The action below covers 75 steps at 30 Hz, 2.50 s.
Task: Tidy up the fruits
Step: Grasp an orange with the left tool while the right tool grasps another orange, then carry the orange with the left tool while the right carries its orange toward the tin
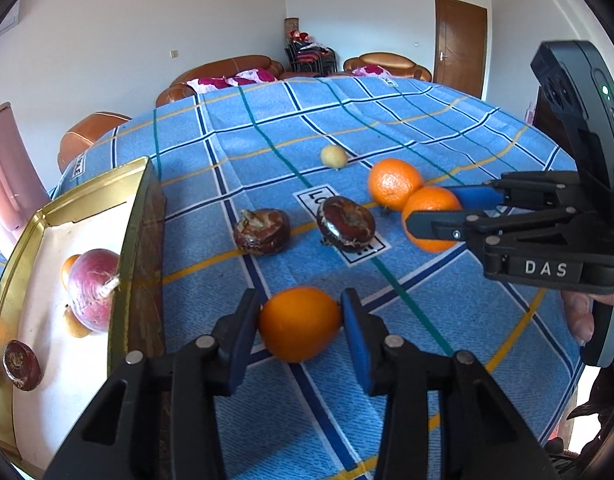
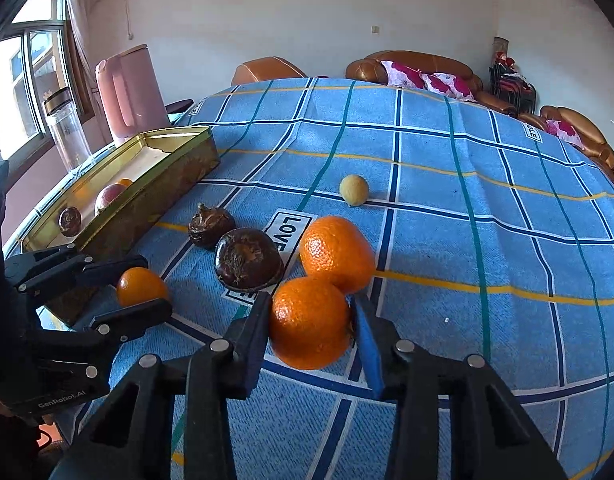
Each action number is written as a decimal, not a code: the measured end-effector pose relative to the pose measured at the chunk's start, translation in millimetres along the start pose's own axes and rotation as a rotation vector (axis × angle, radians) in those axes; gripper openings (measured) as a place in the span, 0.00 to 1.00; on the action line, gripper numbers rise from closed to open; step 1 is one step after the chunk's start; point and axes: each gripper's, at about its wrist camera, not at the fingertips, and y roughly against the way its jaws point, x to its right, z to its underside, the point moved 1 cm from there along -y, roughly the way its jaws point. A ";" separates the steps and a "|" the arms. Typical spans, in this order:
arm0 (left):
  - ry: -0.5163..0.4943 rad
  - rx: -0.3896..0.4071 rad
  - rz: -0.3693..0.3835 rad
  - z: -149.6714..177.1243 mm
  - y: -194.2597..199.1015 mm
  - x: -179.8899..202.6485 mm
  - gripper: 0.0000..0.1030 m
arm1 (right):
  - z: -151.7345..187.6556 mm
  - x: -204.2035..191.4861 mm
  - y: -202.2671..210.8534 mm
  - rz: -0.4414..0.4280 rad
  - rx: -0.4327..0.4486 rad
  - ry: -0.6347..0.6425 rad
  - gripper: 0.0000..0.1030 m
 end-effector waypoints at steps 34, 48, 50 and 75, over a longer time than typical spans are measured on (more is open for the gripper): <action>0.006 -0.021 0.007 -2.5 -5.7 1.3 0.37 | -14.3 -24.0 31.6 -0.011 0.196 0.064 0.40; 0.032 0.162 0.021 -14.0 27.2 0.1 0.11 | -16.9 -33.1 35.7 -0.003 0.279 0.084 0.40; 0.028 0.160 0.021 -14.8 27.0 0.2 0.11 | -16.8 -34.7 35.5 -0.005 0.286 0.087 0.40; -0.030 0.071 0.069 14.5 27.9 21.9 0.60 | -10.4 -33.2 43.6 -0.002 0.345 0.074 0.40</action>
